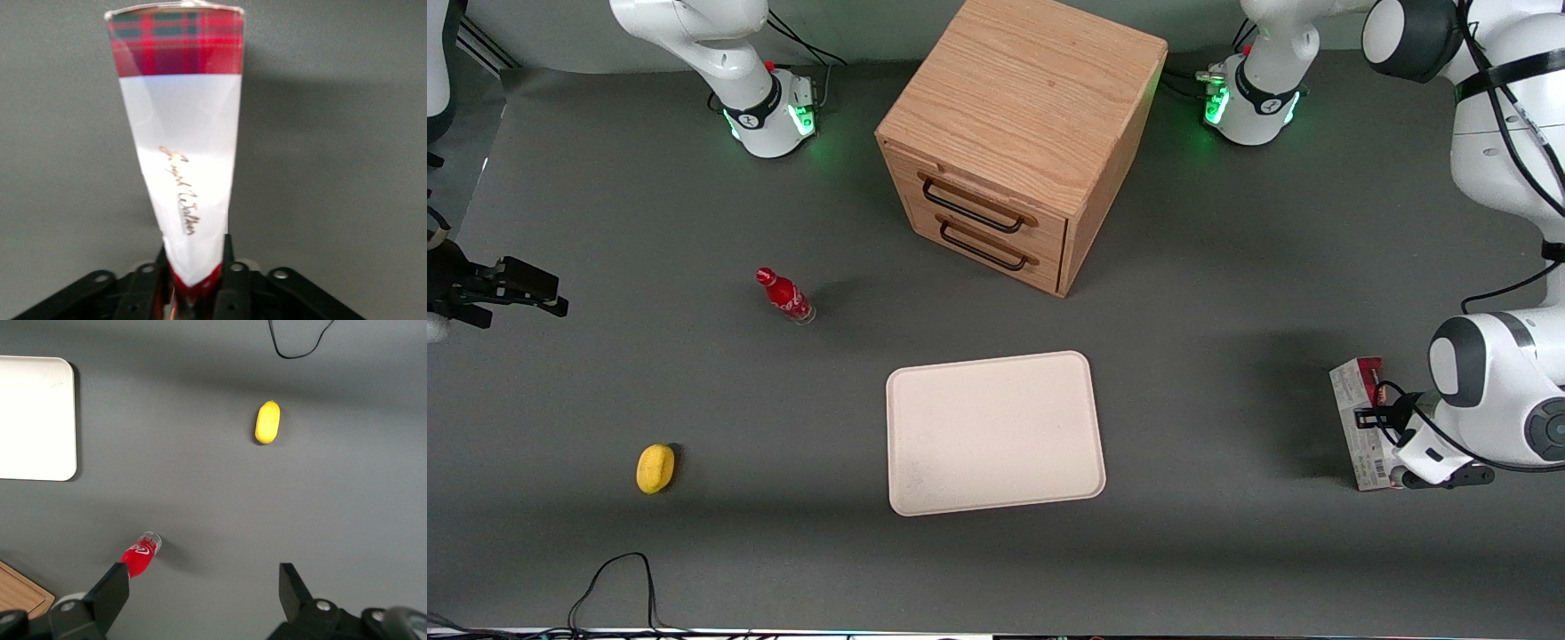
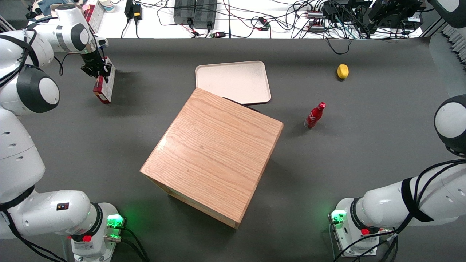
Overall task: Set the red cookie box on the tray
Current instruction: 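Close the left gripper on the cookie box and lift it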
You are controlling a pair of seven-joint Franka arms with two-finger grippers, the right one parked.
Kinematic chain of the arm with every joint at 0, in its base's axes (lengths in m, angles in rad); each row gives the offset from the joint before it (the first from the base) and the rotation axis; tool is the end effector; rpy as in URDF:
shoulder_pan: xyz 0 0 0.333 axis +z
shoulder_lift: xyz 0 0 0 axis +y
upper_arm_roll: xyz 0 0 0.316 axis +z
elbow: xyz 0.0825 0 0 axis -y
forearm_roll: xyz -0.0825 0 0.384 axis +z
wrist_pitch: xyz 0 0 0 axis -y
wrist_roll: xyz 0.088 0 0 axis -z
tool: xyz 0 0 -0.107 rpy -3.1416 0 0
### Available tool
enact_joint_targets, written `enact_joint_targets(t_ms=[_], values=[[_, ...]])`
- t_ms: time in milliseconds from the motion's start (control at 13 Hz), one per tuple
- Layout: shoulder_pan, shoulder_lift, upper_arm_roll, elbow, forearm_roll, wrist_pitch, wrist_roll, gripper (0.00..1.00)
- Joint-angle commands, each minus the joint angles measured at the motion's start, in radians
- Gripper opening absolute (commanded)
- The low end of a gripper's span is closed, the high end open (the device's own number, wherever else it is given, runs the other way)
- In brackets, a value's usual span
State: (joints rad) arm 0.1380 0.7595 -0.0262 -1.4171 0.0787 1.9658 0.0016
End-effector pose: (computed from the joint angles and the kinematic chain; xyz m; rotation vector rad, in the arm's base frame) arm 0.6985 0.0868 0.2317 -3.0833 -0.1196 0.3297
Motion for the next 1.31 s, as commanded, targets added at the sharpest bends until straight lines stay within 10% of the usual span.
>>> enact_joint_targets(t_ms=[0,769,1231], values=[[-0.008,-0.045,0.005,-0.045,0.018,0.015,-0.015,0.00],[-0.074,-0.446,-0.047,0.027,0.000,-0.545,-0.020,0.00],[-0.136,-0.384,-0.197,0.151,-0.054,-0.563,-0.182,0.00]])
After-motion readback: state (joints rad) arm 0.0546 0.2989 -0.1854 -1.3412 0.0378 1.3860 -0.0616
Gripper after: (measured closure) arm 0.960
